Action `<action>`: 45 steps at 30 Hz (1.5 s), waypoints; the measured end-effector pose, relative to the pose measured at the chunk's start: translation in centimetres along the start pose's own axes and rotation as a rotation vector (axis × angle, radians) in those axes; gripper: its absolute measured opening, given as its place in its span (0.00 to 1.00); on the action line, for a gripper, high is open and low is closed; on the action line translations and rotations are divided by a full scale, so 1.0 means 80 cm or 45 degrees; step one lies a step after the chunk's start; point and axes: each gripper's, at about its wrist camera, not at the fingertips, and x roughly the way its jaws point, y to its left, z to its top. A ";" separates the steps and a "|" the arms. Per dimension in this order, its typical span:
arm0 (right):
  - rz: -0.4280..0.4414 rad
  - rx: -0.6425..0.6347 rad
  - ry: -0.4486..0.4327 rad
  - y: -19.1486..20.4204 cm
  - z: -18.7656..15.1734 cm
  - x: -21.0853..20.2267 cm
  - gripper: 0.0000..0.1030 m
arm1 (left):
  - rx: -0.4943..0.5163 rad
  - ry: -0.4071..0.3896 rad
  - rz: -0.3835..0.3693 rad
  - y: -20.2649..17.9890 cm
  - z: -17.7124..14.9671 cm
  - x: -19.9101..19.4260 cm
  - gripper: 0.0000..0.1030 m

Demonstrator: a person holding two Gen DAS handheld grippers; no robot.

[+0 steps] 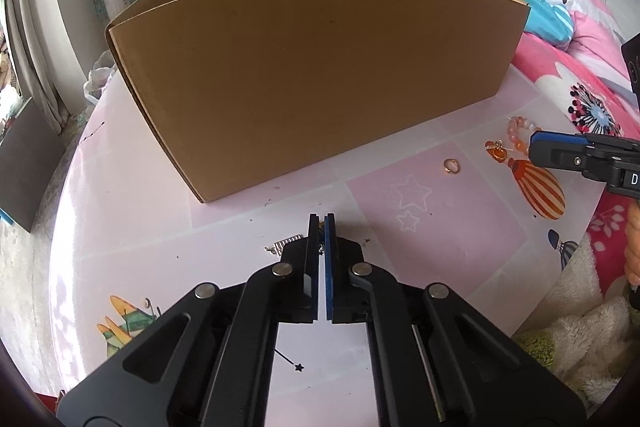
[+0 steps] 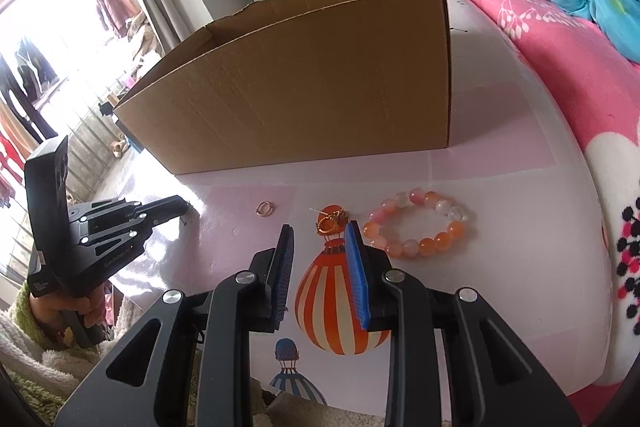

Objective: Organize jewelry

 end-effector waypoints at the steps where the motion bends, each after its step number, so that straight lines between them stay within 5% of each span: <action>1: -0.001 0.001 -0.002 0.000 0.000 -0.001 0.26 | -0.012 -0.001 -0.017 0.001 -0.001 -0.001 0.01; 16: 0.088 -0.031 0.020 0.026 0.007 0.007 0.28 | -0.017 -0.113 -0.052 0.001 -0.006 -0.043 0.01; 18: 0.119 -0.063 0.028 0.041 0.011 0.015 0.36 | -0.048 -0.118 -0.033 0.014 -0.007 -0.046 0.01; 29: 0.239 -0.339 0.139 0.173 0.036 0.100 0.36 | -0.237 -0.127 0.087 0.084 -0.025 -0.051 0.01; 35: 0.176 -0.400 0.236 0.203 0.025 0.133 0.34 | -0.277 -0.131 0.079 0.099 -0.029 -0.048 0.01; 45: 0.040 -0.480 0.187 0.224 0.027 0.145 0.21 | -0.289 -0.138 0.048 0.108 -0.032 -0.043 0.01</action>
